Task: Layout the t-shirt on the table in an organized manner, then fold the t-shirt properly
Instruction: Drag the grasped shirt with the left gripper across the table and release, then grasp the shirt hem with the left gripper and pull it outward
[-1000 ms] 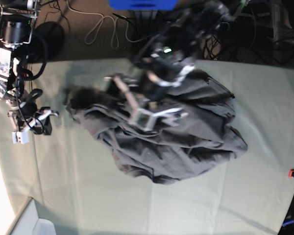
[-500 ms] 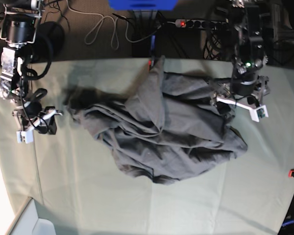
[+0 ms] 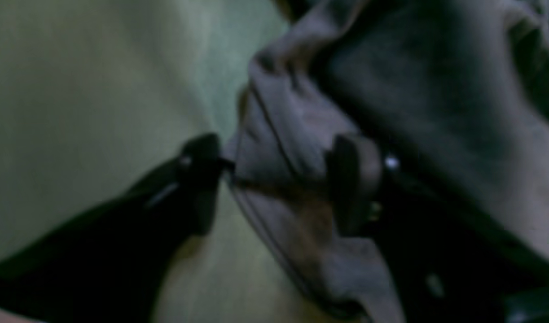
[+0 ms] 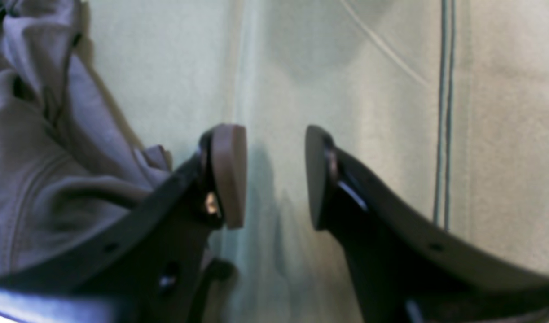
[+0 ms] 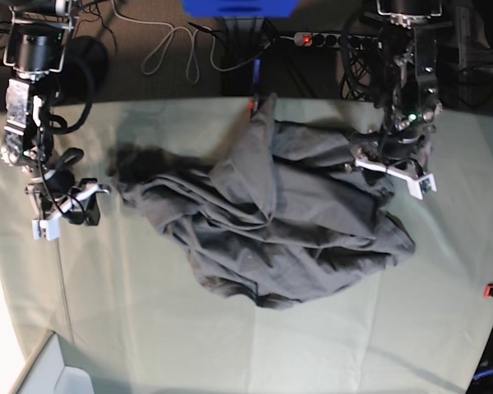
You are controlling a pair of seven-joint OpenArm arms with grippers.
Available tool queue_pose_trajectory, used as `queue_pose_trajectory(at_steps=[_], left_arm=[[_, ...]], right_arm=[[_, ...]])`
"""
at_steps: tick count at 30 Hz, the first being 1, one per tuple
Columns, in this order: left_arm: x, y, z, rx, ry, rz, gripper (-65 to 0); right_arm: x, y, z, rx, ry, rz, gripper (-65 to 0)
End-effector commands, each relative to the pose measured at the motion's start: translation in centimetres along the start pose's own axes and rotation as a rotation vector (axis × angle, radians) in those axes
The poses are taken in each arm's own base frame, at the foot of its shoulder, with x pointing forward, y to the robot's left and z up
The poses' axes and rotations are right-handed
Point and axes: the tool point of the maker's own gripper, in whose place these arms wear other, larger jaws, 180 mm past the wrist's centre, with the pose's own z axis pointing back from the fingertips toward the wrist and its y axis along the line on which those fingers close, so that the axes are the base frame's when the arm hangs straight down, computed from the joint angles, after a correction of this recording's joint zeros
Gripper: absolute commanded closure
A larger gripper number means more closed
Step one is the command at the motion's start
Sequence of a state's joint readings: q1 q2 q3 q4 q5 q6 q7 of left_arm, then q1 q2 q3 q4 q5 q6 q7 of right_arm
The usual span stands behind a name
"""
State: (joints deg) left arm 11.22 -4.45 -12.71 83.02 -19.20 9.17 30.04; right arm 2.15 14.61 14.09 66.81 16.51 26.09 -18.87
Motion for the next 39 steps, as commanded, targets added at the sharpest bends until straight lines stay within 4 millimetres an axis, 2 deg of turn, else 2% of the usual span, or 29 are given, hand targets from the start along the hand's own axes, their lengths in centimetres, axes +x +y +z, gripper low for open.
queue_pose_trajectory(at_steps=[1,5,7,8,9,11,13,15,18,20,23,27,29,31,35,37,39], left_arm=[[1.4,-0.1,0.0,-0.003,-0.041,-0.003,-30.8],[1.6,-0.2,0.1,-0.005,-0.045,-0.003,-19.1],[1.8,-0.2,0.1,-0.006,-0.050,-0.004,-8.9],[1.8,-0.1,0.1,-0.005,-0.050,-0.004,-0.9],[2.1,0.1,0.2,0.000,-0.058,0.002,0.0],[4.0,1.0,0.8,0.018,-0.108,0.025,-1.4],[6.5,1.5,1.9,0.024,-0.175,0.042,0.0],[9.7,1.7,3.1,0.026,-0.264,0.058,-0.1],[15.5,1.6,4.1,0.023,-0.392,0.080,-0.1],[19.2,1.5,4.0,0.019,-0.454,0.060,-0.1],[23.2,1.6,2.8,0.027,-0.492,0.045,-0.1],[26.9,2.4,-0.1,0.056,-0.468,0.082,-0.1],[28.5,2.8,-1.5,0.070,-0.447,0.113,-0.1],[30.0,2.4,-2.6,0.066,-0.428,0.149,-0.4],[32.7,1.7,-3.9,0.061,-0.436,0.202,-1.3],[33.3,1.1,-4.4,0.054,-0.429,0.218,-6.5],[33.3,0.7,-4.7,0.049,-0.420,0.226,-17.1]], right_arm=[[2.0,-0.5,0.1,-0.005,-0.055,0.010,-22.5],[2.0,-0.4,0.1,-0.004,-0.055,0.009,-22.3],[2.0,-0.4,0.1,-0.004,-0.055,0.009,-22.3],[2.0,-0.4,0.1,-0.004,-0.055,0.009,-22.3],[2.0,-0.4,0.1,-0.004,-0.055,0.009,-22.3],[2.0,-0.4,0.1,-0.004,-0.055,0.009,-22.3],[2.0,-0.4,0.1,-0.004,-0.055,0.009,-22.3],[2.0,-0.4,0.1,-0.004,-0.055,0.009,-22.3],[2.0,-0.4,0.1,-0.004,-0.056,0.010,-22.3],[2.0,-0.4,0.1,-0.004,-0.056,0.010,-22.3],[1.9,-0.4,0.1,-0.004,-0.051,0.010,-22.3],[0.7,-0.5,0.6,-0.008,-0.032,0.007,-22.3],[0.9,-0.4,0.8,-0.007,-0.037,0.015,-22.3],[0.4,-0.3,1.3,-0.006,-0.035,0.024,-22.3],[0.9,0.6,2.0,0.006,-0.055,0.043,-22.3],[1.2,1.2,2.1,0.013,-0.073,0.041,-22.4],[1.3,1.5,2.4,0.017,-0.078,0.045,-22.4]])
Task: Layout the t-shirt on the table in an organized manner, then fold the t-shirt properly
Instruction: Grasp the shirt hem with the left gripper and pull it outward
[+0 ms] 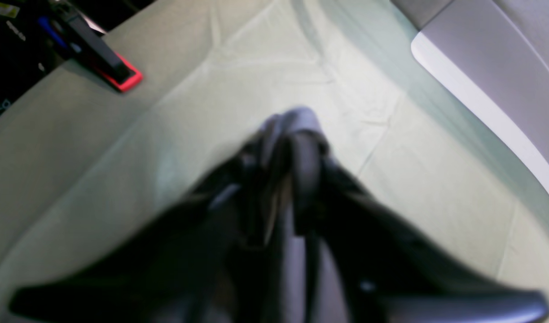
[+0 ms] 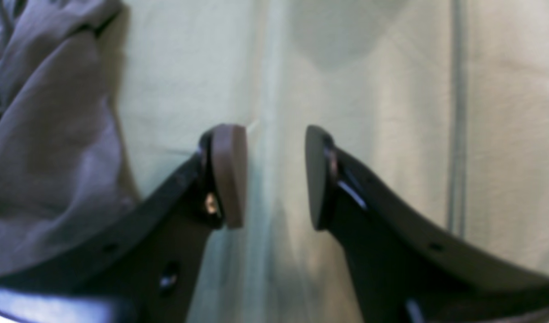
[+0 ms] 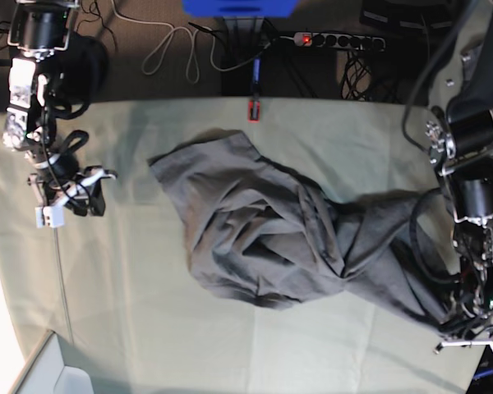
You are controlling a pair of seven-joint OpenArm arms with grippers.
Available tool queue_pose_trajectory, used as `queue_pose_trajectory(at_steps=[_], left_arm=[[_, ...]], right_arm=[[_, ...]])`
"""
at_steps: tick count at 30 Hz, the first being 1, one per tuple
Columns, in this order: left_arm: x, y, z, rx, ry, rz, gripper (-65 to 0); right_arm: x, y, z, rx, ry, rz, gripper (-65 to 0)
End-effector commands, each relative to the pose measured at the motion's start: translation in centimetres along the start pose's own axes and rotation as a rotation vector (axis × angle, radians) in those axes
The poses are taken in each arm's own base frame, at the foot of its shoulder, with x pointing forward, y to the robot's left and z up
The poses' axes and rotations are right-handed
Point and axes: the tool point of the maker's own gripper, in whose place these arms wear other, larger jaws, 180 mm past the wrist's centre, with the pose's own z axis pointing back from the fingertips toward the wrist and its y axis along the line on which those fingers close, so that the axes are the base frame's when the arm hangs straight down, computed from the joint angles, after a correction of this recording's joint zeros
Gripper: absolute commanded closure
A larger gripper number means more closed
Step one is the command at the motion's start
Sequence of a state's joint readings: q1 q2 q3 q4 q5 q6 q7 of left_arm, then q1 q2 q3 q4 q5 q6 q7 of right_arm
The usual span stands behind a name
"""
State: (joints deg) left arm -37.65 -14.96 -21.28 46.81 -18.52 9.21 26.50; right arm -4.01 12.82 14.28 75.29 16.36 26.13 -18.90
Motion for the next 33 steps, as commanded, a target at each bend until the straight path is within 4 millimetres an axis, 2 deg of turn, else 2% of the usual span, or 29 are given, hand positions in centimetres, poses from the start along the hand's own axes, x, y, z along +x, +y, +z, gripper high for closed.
queue_pose_trajectory(at_steps=[1,3,5,8,10,13,16,20,24,28,33], left_arm=[[3.2,-1.0,0.3,-0.023,-0.070,0.014,-23.5],[2.6,-1.5,0.3,-0.031,-0.060,-0.007,-34.9],[1.5,-1.2,0.5,-0.032,-0.052,-0.036,-40.3],[0.8,-0.8,2.4,-0.053,-0.098,-0.082,-40.8],[-0.6,-0.9,4.4,-0.081,-0.127,-0.100,-40.8],[-3.5,0.1,8.1,-0.106,-0.144,-0.144,-40.8],[-8.1,2.1,10.7,-0.098,-0.091,-0.167,-41.0],[-13.4,6.6,11.3,-0.002,0.023,-0.117,-41.2],[-16.1,10.6,11.2,0.104,0.087,-0.032,-41.2],[-16.8,9.9,10.3,0.092,0.113,-0.043,-41.2],[-16.9,9.1,9.1,0.087,0.129,-0.024,-41.2]], right_arm=[[1.9,-0.4,0.4,-0.005,-0.056,0.017,-22.4],[2.4,-0.2,0.5,-0.001,-0.067,0.026,-22.4],[2.3,0.1,0.5,0.003,-0.069,0.019,-22.4],[2.4,0.8,0.4,0.010,-0.078,0.005,-22.4],[2.2,0.9,0.3,0.015,-0.072,0.005,-22.4],[2.2,1.7,0.1,0.025,-0.080,-0.010,-22.4],[2.1,1.6,0.1,0.024,-0.078,-0.012,-22.4],[2.0,1.8,0.1,0.026,-0.076,-0.015,-22.4],[1.1,1.7,0.3,0.024,-0.058,-0.018,-22.5],[0.9,1.6,0.4,0.023,-0.054,-0.016,-22.5],[-0.4,1.6,0.9,0.020,-0.028,-0.021,-22.5]])
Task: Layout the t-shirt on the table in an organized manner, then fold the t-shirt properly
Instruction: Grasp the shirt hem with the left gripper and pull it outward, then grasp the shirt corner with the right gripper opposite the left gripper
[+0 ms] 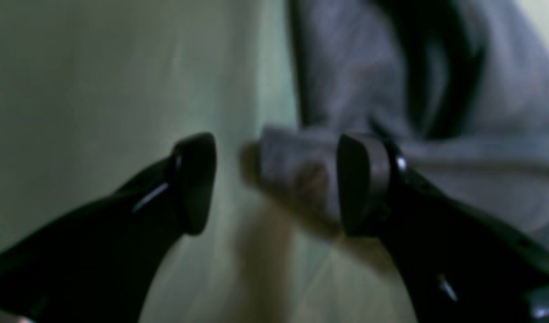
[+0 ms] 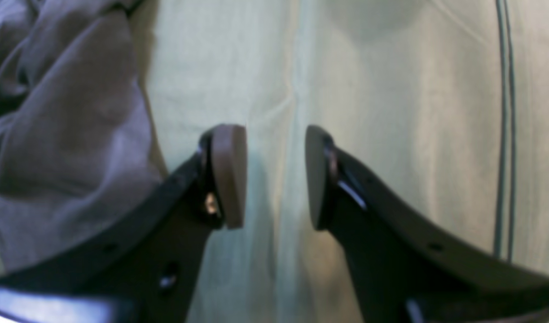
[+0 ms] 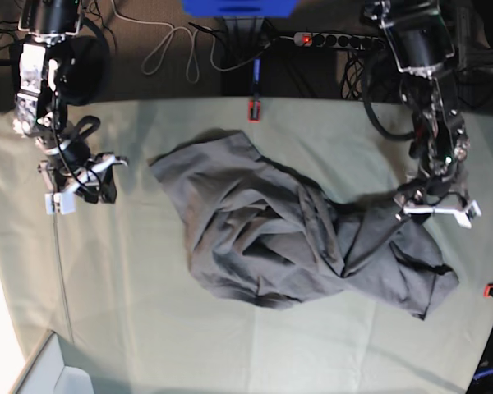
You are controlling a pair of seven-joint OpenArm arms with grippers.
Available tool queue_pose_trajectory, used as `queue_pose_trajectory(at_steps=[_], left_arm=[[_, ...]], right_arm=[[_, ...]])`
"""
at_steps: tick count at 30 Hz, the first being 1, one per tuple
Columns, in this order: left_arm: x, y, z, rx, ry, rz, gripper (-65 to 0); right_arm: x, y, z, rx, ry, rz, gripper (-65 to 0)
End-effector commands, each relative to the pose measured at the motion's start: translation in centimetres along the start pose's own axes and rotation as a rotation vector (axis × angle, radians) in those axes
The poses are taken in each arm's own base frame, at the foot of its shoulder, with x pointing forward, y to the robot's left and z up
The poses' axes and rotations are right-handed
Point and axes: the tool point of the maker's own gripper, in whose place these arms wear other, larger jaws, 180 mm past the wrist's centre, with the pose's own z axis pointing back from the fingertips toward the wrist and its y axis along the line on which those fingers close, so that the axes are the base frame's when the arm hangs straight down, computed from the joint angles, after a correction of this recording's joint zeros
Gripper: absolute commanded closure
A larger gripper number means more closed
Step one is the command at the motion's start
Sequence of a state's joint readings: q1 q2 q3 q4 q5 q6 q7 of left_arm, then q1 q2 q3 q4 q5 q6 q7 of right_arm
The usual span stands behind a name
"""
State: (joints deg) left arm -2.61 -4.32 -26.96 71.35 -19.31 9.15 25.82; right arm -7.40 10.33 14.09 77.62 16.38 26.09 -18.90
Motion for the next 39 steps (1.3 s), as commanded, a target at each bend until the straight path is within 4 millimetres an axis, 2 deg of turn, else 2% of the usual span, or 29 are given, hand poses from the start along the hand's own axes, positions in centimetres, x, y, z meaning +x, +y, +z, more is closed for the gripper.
queue_pose_trajectory(at_steps=[1,9,15,17,18,20,23,26,28,29,32,36,39], left_arm=[[1.2,-0.2,-0.3,-0.002,-0.029,-0.002,-41.2],[-0.5,-0.2,-1.9,0.018,0.038,0.009,-38.9],[-0.1,-0.8,-2.1,0.007,0.034,0.023,-15.2],[0.7,-1.1,-1.9,-0.001,0.012,0.022,-3.1],[1.0,-1.2,-1.7,-0.005,0.008,0.020,0.0],[2.0,-1.5,-1.4,-0.016,-0.021,0.020,-1.2],[3.1,-1.1,0.2,-0.025,-0.066,0.006,0.0],[5.7,-1.2,4.0,-0.060,-0.166,-0.033,0.0],[6.9,-0.8,6.8,-0.072,-0.228,-0.069,0.0],[7.5,-0.3,7.9,-0.068,-0.257,-0.080,0.0],[9.4,3.5,10.1,0.010,-0.321,-0.091,0.0],[11.8,9.0,11.2,0.133,-0.374,-0.067,0.0],[12.8,10.9,11.7,0.140,-0.391,-0.092,0.0]], right_arm=[[1.4,-0.3,0.2,-0.002,-0.044,0.006,-22.5],[0.6,-0.5,0.6,-0.006,-0.029,0.005,-22.4],[0.9,-1.0,0.7,-0.014,-0.030,0.018,-22.3],[1.1,-1.1,0.6,-0.015,-0.033,0.019,-22.3],[1.1,-1.1,0.6,-0.015,-0.033,0.020,-22.3],[1.4,-1.1,0.6,-0.014,-0.041,0.024,-22.3],[2.6,-1.0,0.3,-0.012,-0.065,0.028,-22.4],[3.2,-1.1,0.1,-0.012,-0.077,0.032,-22.6],[4.4,-0.9,-0.3,-0.008,-0.097,0.037,-22.7],[4.7,-0.9,-0.5,-0.006,-0.103,0.037,-23.2],[6.0,-0.1,-1.2,0.012,-0.127,0.039,-28.1],[6.8,4.4,-2.8,0.122,-0.120,0.103,-36.9],[6.4,8.1,-3.7,0.213,-0.098,0.153,-41.8]])
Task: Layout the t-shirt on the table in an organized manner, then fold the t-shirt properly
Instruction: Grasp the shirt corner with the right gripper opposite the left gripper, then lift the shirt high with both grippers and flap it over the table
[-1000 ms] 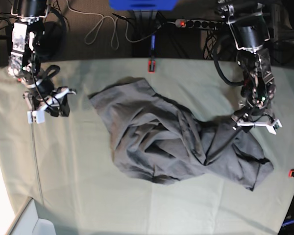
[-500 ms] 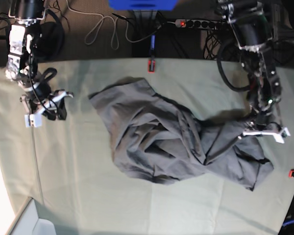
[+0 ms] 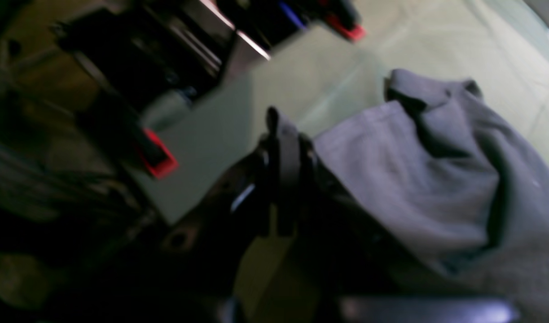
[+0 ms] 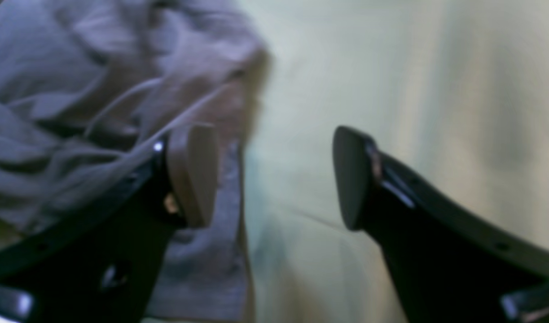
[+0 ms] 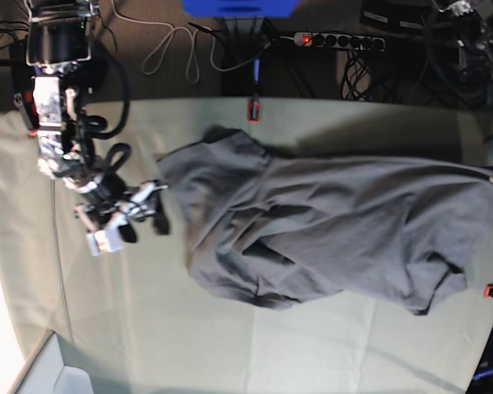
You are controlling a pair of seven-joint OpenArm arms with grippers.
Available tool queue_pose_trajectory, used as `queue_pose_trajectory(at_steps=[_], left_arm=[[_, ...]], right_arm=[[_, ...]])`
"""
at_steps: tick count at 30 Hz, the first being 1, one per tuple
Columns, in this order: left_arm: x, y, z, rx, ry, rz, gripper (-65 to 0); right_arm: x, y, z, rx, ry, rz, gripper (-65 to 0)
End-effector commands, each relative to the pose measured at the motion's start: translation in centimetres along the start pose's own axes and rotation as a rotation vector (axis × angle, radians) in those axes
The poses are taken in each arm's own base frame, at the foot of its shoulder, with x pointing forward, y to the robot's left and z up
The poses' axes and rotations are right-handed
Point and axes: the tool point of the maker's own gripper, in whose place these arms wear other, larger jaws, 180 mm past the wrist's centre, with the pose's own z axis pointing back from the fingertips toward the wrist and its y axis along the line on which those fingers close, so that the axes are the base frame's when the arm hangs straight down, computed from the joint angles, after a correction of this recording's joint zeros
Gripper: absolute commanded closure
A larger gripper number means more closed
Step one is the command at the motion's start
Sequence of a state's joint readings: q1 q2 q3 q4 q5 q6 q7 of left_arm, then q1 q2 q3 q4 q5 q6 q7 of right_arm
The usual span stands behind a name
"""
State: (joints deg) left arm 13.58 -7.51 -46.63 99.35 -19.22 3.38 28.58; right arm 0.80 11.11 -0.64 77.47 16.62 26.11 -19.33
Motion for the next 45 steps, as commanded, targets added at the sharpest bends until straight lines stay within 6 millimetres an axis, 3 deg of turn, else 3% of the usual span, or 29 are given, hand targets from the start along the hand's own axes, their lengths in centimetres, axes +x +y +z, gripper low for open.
queue_pose_trajectory(at_steps=[1,6,13,15,21,25,29,33,37,42,45], left_arm=[[1.8,-0.1,-0.1,-0.013,-0.052,-0.008,0.0],[2.2,2.0,-0.8,0.016,-0.064,0.011,0.0],[0.7,2.5,-1.2,0.027,-0.027,0.025,0.0],[0.4,2.4,-1.2,0.027,-0.023,0.029,0.0],[0.3,2.3,-1.2,0.025,-0.019,0.032,0.0],[0.2,2.6,-1.1,0.031,-0.019,0.027,0.0],[0.2,2.6,-1.0,0.031,-0.016,0.023,0.0],[0.0,2.5,-1.1,0.029,-0.009,0.023,0.0],[0.3,2.0,-1.2,0.018,-0.017,0.036,0.0],[2.8,-3.7,-2.6,-0.110,-0.067,0.021,0.0],[5.6,-9.1,-3.0,-0.227,-0.128,-0.003,0.0]], right_arm=[[1.4,0.3,-0.4,0.015,-0.039,0.014,-42.5],[-2.2,1.6,-1.9,0.056,0.062,-0.006,-42.6],[-6.6,1.9,-0.8,0.053,0.150,-0.047,-42.6],[-8.5,2.5,-0.1,0.061,0.182,-0.061,-42.5],[-10.6,5.0,0.2,0.090,0.210,-0.113,-41.4],[-11.3,6.9,0.2,0.130,0.227,-0.108,-31.7],[-11.4,6.9,0.2,0.131,0.231,-0.107,-20.0],[-11.3,5.8,0.5,0.113,0.232,-0.093,0.0],[-7.8,4.7,1.4,0.109,0.154,-0.011,0.0],[0.9,2.4,3.0,0.047,-0.058,0.082,0.0],[7.4,0.5,3.5,-0.005,-0.202,0.131,0.0]])
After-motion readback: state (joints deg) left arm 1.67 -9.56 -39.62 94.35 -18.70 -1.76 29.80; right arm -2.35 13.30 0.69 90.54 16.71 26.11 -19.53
